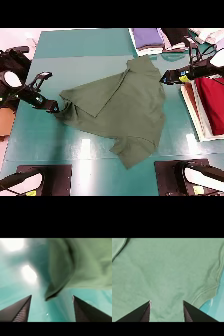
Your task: Fold the shirts.
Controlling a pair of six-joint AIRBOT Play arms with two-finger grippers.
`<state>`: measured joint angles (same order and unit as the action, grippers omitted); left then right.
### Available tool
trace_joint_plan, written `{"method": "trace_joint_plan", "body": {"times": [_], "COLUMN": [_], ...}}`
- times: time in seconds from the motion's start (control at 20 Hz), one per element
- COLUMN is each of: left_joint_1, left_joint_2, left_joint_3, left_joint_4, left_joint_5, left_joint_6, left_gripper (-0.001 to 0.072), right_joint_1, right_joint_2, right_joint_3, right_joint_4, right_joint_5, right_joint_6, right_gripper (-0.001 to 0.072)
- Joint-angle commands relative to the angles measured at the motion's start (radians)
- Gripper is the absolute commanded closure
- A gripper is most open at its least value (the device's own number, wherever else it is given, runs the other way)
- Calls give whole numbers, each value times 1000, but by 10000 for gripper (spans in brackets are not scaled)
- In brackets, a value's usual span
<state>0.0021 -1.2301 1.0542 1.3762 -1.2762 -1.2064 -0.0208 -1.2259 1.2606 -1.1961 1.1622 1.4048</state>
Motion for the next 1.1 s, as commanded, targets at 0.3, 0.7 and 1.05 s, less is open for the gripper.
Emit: {"method": "trace_joint_plan", "body": {"times": [0.3,0.7,1.05], "left_joint_1": [-19,-19,-19], "left_joint_2": [-56,-16,51], "left_joint_3": [-53,-45,-38], "left_joint_4": [-23,-18,-24], "left_joint_5": [39,62,73], "left_joint_6": [10,0,-21], "left_gripper": [111,686,685], "right_joint_1": [1,-40,-168], "right_joint_2": [6,46,227], "right_joint_3": [-10,-106,-617], "right_joint_4": [1,-5,4], "right_joint_5": [29,231,312], "right_joint_6": [0,5,88], "right_gripper": [265,265,122]}}
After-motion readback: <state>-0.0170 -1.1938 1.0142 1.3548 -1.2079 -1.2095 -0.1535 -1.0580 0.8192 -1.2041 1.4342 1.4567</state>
